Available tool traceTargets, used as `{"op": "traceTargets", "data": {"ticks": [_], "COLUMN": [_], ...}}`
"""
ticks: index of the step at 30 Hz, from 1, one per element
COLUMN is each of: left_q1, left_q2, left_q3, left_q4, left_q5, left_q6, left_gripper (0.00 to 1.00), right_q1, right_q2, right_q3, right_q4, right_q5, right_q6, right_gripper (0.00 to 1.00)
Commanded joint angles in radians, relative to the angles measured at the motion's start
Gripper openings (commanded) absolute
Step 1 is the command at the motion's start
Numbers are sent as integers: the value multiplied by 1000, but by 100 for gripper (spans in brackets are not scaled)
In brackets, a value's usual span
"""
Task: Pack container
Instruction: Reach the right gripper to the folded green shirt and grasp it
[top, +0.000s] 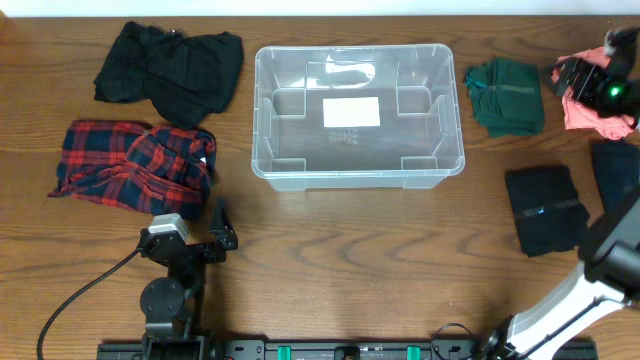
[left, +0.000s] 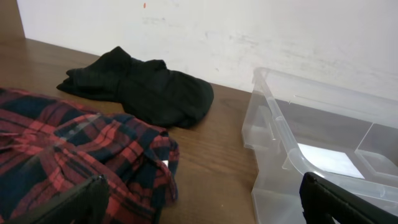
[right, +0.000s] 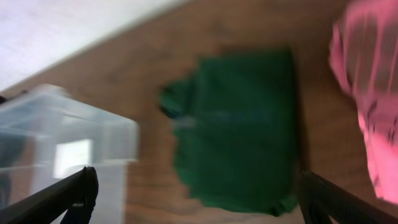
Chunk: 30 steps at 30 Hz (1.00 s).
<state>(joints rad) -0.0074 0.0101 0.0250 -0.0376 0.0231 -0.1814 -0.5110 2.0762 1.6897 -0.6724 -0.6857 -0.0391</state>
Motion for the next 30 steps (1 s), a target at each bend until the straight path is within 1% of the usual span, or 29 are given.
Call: {"op": "traceTargets", "data": {"ticks": [1, 4, 16, 20, 23, 25, 26, 27, 28, 29, 30], "left_q1": [5, 5, 5, 5, 5, 5, 5, 5, 5, 5, 5], "left_q2": [-5, -5, -5, -5, -5, -5, -5, -5, -5, -5, -5], "left_q3": [-21, -21, -21, -21, -21, -21, -21, -21, -21, -21, -21], "left_q4": [-35, -35, -35, -35, -35, -35, -35, -35, -35, -35, -35], "left_q5": [-19, -19, -19, -19, -19, -19, -19, -19, -19, -19, -19], "left_q6": [16, 16, 16, 16, 16, 16, 16, 16, 16, 16, 16], "left_gripper": [98, 98, 98, 98, 98, 98, 98, 98, 98, 98, 98], "right_q1": [-26, -24, 22, 58, 85, 101, 107, 111, 113, 113, 111], "right_q2": [80, 134, 271, 299, 299, 299, 299, 299, 299, 299, 299], "right_q3": [12, 12, 12, 12, 12, 12, 12, 12, 12, 12, 12], "right_q4": [6, 28, 94, 125, 150, 163, 164, 164, 163, 163, 163], "right_q5": [-29, -65, -59, -58, -34, -19, -19, -17, -10, -5, -2], "right_q6": [-32, -64, -59, -36, -16, 2, 2, 2, 2, 8, 22], "right_gripper": [99, 99, 99, 98, 93, 82, 67, 49, 34, 24, 10]}}
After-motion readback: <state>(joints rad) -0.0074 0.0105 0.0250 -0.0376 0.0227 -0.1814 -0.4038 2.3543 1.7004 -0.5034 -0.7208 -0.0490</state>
